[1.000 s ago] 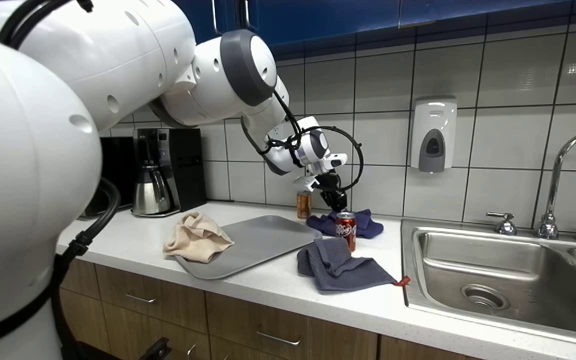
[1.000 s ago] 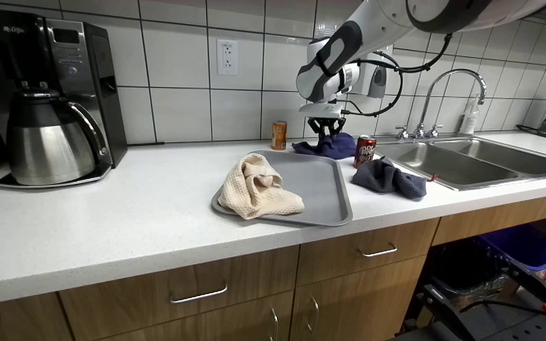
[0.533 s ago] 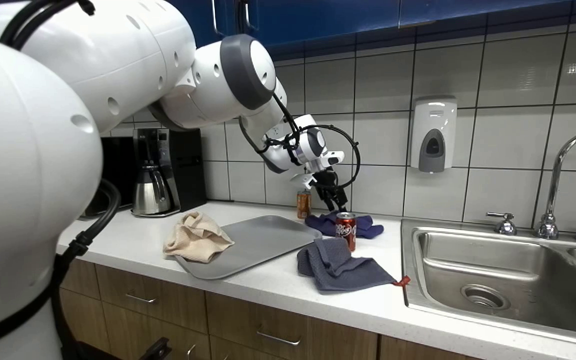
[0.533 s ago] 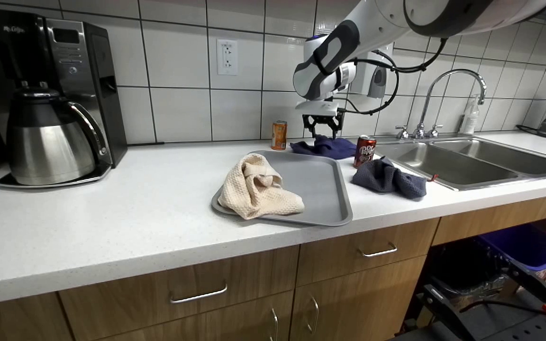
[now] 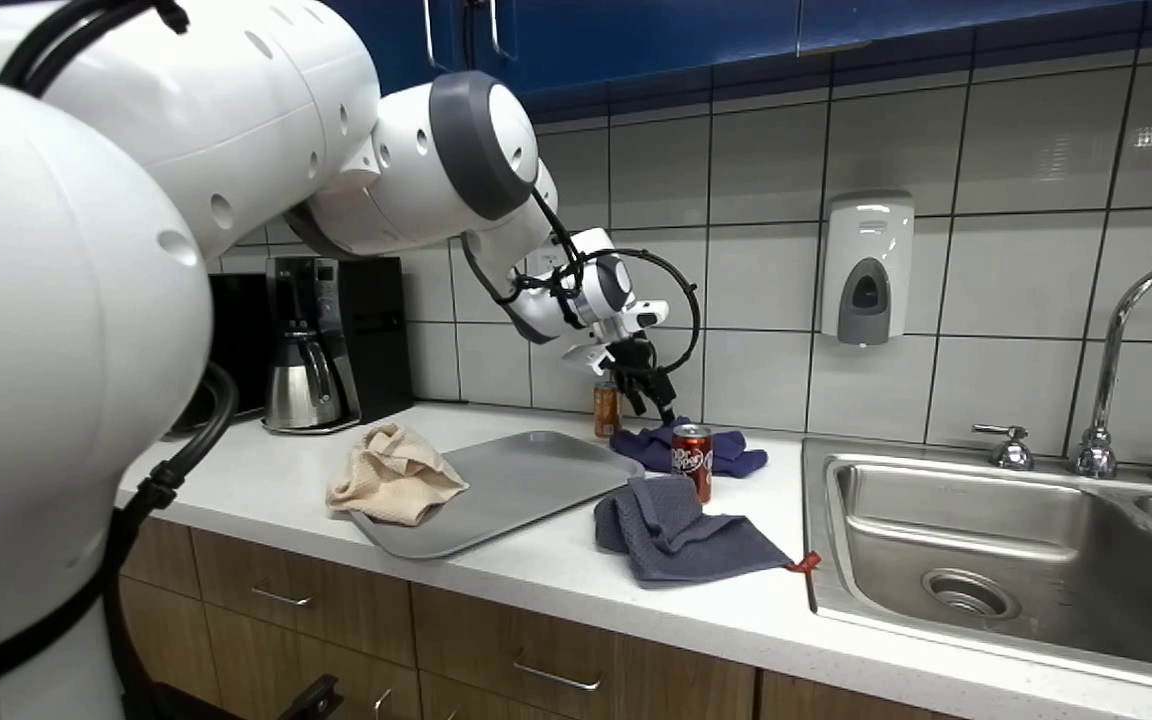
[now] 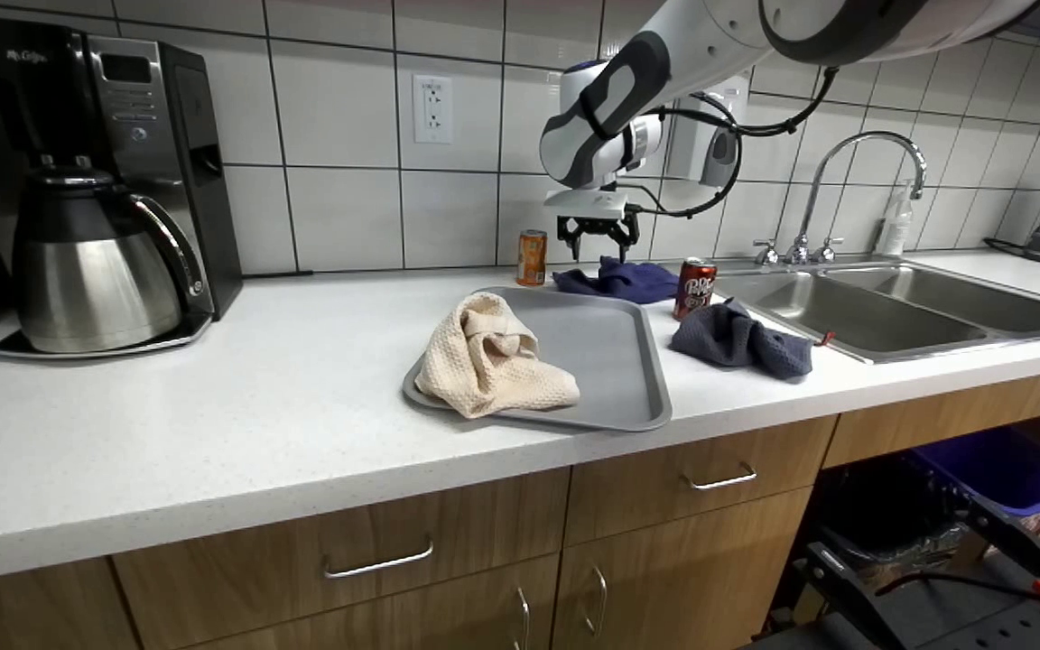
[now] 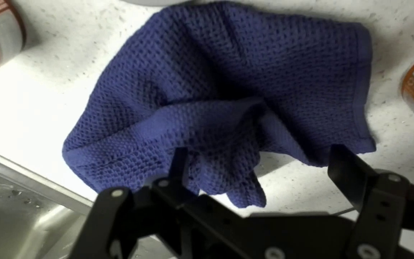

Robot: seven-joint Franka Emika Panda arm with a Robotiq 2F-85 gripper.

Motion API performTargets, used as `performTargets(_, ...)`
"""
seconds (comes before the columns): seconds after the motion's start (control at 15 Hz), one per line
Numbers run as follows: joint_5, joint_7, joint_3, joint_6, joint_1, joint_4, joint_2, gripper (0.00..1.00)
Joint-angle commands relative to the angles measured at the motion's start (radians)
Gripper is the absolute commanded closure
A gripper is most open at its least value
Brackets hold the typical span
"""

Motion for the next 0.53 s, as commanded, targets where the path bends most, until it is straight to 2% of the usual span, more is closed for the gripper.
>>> performTargets(0.0,0.001,0.034,0.008,-0.028,0.027,-0.06,-0.063,0.0)
performTargets(0.47,-0.004,0.05,0.027,-0.048,0.092,-0.179,-0.164,0.0)
